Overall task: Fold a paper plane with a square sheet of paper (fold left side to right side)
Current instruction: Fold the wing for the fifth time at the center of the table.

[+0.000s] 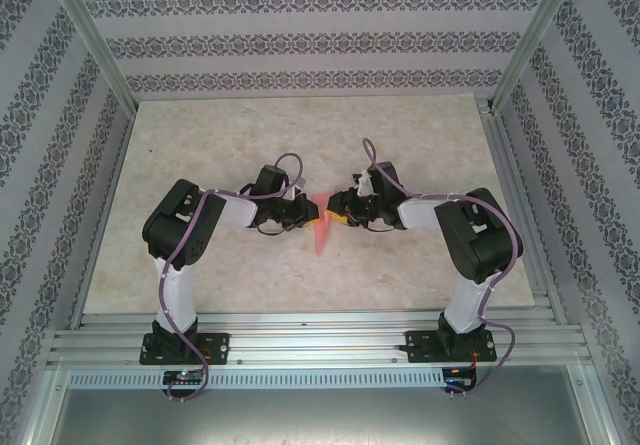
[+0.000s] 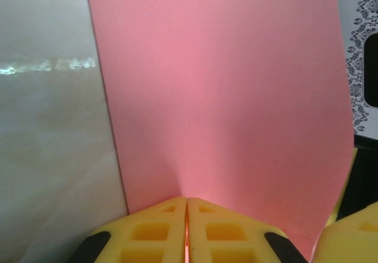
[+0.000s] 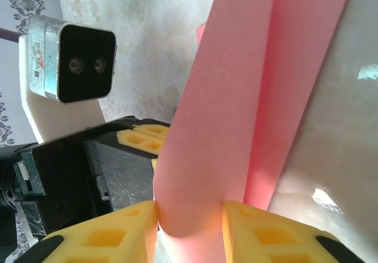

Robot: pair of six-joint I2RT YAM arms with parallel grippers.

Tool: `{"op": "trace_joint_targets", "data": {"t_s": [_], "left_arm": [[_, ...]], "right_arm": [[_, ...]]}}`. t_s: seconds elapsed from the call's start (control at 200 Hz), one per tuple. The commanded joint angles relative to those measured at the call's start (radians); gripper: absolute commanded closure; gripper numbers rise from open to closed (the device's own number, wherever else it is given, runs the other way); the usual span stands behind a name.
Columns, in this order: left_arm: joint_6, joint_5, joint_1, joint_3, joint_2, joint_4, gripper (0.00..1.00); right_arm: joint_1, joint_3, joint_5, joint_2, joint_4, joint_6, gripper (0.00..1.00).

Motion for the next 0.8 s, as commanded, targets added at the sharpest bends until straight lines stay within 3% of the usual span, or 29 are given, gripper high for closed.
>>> {"op": "trace_joint_targets", "data": {"t_s": [0.0, 0.13, 0.285, 0.465, 0.794], "left_arm": [[0.037, -0.049, 0.005, 0.006, 0.030, -0.049, 0.90], [0.037, -0.050, 0.005, 0.005, 0.035, -0.047, 0.90], [0.037, -0.052, 0.004, 0.005, 0.040, -0.048, 0.90], [0.037, -0.053, 0.003, 0.004, 0.037, -0.046, 0.91], [0.037, -0.052, 0.002, -0.001, 0.033, -0.042, 0.91]], "right_arm": [[0.014, 0.015, -0.014, 0.019, 0.057, 0.028, 0.64], [0.021, 0.020, -0.018, 0.018, 0.067, 0.027, 0.55], [0.019, 0.009, -0.012, -0.003, 0.073, 0.026, 0.55], [0.019, -0.007, -0.012, 0.004, 0.104, 0.039, 0.68], [0.026, -0.007, -0.014, 0.036, 0.138, 0.055, 0.80]]}}
